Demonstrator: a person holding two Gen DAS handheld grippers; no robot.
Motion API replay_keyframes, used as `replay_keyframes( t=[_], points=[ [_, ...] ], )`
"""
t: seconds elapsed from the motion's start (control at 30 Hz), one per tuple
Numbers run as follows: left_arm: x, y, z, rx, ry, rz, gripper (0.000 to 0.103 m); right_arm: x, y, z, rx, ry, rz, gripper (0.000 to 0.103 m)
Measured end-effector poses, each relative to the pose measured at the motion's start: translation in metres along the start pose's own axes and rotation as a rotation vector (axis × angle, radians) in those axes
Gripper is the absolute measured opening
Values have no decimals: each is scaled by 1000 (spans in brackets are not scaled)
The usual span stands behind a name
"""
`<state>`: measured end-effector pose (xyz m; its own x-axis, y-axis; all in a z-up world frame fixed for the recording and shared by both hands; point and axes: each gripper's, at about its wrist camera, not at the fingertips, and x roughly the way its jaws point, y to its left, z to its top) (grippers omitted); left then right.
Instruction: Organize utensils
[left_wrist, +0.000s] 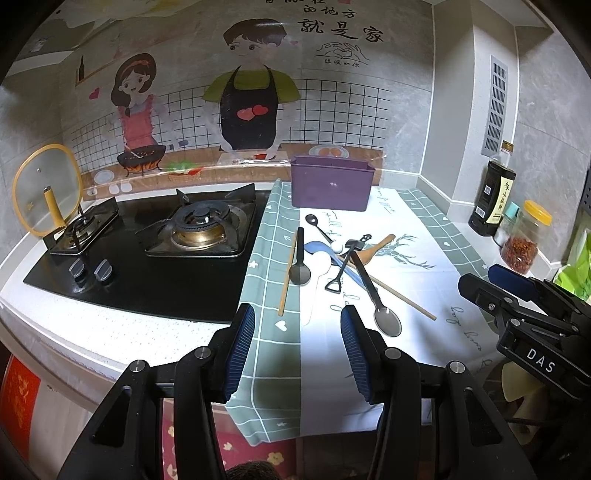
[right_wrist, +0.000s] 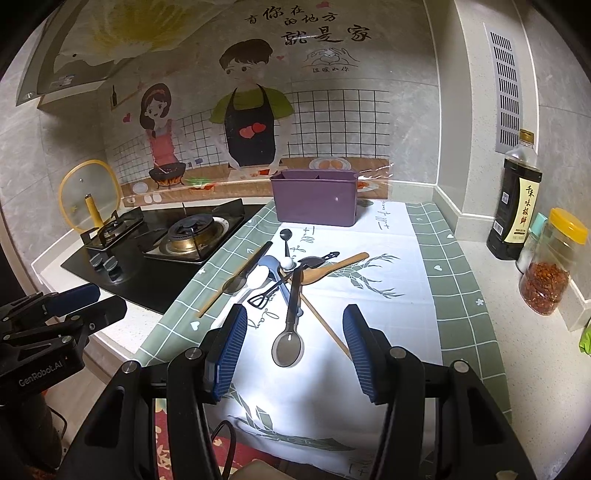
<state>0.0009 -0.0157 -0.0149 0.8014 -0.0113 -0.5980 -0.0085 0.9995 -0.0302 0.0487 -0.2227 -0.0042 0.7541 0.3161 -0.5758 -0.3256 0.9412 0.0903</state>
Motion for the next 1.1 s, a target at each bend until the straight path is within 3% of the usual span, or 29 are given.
replay_keyframes(
  t=[1.1],
  points=[
    [1,-2,8,-4,7,4,50,2,3,0,-3,4,-1,51]
  ],
)
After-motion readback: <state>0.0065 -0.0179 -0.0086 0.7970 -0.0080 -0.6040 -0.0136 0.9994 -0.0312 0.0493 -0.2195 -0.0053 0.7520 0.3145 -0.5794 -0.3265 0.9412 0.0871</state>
